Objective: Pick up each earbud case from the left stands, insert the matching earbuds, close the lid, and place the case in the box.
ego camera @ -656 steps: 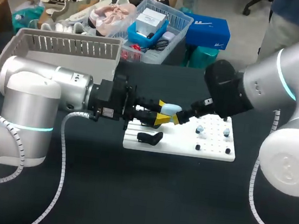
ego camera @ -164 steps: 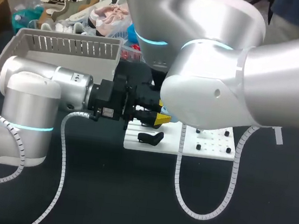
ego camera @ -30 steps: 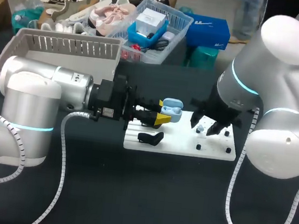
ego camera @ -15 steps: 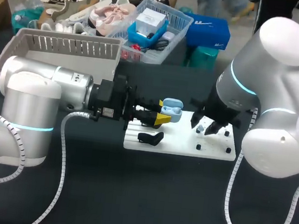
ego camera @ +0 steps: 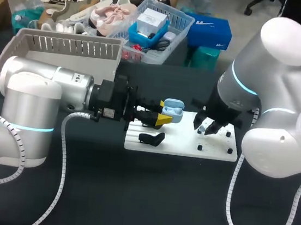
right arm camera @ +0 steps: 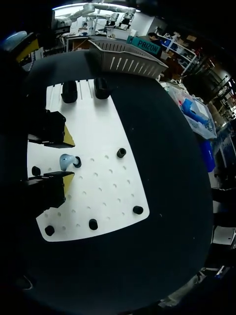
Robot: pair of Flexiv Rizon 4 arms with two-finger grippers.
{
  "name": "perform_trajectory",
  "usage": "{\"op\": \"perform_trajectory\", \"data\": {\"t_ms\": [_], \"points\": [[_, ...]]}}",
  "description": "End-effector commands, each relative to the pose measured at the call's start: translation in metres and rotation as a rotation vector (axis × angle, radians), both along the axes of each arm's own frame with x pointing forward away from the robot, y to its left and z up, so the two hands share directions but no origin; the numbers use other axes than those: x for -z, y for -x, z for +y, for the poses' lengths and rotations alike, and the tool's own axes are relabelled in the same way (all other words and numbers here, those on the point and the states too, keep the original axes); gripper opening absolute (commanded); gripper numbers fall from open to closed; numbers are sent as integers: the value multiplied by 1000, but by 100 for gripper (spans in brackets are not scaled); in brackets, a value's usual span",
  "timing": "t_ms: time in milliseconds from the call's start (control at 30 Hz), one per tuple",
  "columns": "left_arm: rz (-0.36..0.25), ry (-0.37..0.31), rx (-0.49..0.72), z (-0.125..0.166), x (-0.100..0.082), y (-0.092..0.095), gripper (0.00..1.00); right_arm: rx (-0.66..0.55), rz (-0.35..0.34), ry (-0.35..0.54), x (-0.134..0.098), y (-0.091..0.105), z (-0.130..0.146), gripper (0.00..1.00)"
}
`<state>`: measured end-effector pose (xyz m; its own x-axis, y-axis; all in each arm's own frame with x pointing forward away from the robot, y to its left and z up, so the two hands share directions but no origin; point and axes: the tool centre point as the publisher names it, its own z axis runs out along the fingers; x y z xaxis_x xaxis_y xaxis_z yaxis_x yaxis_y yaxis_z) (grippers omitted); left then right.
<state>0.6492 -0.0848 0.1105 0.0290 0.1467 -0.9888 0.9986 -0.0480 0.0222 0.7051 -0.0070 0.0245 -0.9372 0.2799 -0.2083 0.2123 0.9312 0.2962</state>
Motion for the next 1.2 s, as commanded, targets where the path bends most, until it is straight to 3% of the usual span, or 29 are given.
{"op": "perform_trajectory", "data": {"t_ms": [33,333,633,1200], "points": [[-1,-1,-2,-1,0,0,0,0,1,3,0,0,1,29],[-1,-1,-2,-1,0,0,0,1,2,11,2,-1,1,24],[-1,-1,-2,-1,0,0,0,1,-3,13,2,-3,1,0],[-1,-1,-2,-1,0,0,0,23,-17,-7,-11,-4,-4,0]]}}
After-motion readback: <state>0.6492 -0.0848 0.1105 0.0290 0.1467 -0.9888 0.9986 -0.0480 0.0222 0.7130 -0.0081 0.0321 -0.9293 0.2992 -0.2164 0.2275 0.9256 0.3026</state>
